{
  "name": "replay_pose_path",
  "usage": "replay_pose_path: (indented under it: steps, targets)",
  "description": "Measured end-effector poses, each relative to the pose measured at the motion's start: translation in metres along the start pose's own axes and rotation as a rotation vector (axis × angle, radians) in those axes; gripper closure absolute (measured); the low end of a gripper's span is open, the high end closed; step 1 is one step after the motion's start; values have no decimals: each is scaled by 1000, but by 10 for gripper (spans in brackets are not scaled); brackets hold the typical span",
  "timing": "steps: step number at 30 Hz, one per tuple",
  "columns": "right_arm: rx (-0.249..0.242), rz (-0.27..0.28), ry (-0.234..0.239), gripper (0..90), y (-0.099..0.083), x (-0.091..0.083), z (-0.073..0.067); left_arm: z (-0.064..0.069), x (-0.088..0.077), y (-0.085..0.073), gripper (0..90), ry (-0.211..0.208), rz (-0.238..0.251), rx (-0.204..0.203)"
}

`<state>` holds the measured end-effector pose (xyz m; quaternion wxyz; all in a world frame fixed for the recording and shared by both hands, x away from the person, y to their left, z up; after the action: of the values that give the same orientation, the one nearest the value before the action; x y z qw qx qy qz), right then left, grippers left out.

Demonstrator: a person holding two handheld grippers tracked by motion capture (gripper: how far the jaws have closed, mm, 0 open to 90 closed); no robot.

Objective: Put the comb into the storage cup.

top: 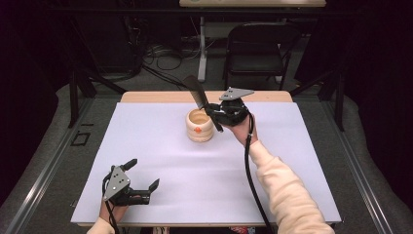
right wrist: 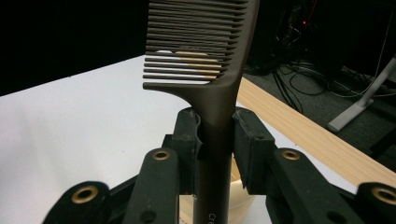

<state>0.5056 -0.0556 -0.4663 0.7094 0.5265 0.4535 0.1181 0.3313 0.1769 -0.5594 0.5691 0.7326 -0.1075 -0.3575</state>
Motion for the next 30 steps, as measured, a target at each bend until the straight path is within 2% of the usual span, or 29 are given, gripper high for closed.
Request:
replay_pose_path:
  steps: [30]
  targets:
    - [-18,-10,6,715,16,12,-3,1,0,0,0,-5,0,1]
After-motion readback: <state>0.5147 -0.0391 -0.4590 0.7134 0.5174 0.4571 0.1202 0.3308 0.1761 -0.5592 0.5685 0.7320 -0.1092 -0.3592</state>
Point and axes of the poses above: each handheld gripper's, and its own axes: x roughly forward along the jaws, y roughly out of its top, z roughly to its right, the point moved 9 cm from there along x, roughly forward along the jaws, and after that the axes turned 7 degrees about -z, right-handed, at the moved point
